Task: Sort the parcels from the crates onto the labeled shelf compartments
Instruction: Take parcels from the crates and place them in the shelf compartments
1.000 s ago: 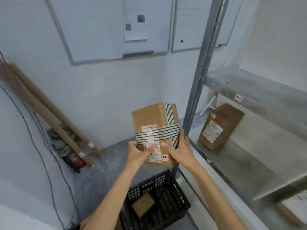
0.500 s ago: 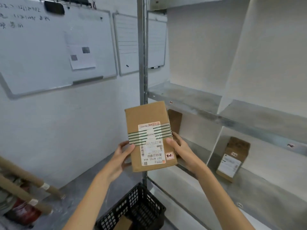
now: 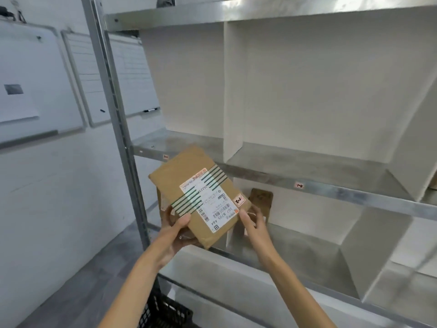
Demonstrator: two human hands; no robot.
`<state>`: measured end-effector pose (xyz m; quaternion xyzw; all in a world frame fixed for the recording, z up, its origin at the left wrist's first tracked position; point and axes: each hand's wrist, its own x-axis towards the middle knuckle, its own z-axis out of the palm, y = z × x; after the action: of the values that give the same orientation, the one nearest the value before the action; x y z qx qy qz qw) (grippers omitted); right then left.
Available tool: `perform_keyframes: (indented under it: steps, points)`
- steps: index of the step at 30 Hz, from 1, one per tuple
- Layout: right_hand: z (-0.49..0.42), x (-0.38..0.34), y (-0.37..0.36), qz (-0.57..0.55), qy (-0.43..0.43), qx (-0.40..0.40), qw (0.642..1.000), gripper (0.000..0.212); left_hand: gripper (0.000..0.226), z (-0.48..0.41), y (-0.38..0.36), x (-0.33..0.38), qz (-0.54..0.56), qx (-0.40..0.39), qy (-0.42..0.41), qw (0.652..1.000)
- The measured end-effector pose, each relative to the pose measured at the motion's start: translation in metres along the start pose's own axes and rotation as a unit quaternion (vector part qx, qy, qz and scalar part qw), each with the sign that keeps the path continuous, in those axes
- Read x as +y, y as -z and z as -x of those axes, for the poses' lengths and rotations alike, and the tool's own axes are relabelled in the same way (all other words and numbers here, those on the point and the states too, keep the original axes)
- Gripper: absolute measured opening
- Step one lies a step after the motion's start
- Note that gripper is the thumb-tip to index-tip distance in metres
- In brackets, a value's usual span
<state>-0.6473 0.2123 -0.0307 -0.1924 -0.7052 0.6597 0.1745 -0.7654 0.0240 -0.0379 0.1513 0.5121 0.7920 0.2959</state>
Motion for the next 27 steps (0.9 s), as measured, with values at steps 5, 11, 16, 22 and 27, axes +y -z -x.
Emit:
perform_keyframes:
  steps: [5, 11, 16, 22, 27]
  points:
    - [0.013, 0.010, 0.009, -0.127, 0.005, -0.042, 0.991, 0.092, 0.094, -0.004, -0.034, -0.021, 0.009, -0.050, -0.005, 0.999]
    - [0.019, -0.003, 0.054, -0.136, 0.054, 0.012, 0.989, 0.099, 0.106, -0.009, -0.035, -0.005, 0.029, -0.016, -0.039, 0.999]
    - [0.022, -0.012, 0.093, -0.089, 0.076, 0.039, 0.992, 0.097, 0.106, -0.012, -0.027, 0.006, -0.075, -0.083, 0.002, 0.994]
    - [0.033, -0.023, 0.119, -0.051, 0.085, 0.035, 0.994, 0.093, 0.110, -0.007, -0.032, -0.010, -0.123, -0.175, 0.046, 0.976]
    - [0.043, -0.024, 0.129, -0.049, 0.084, 0.062, 0.993, 0.083, 0.111, -0.004, -0.052, -0.031, -0.098, -0.161, 0.012, 0.982]
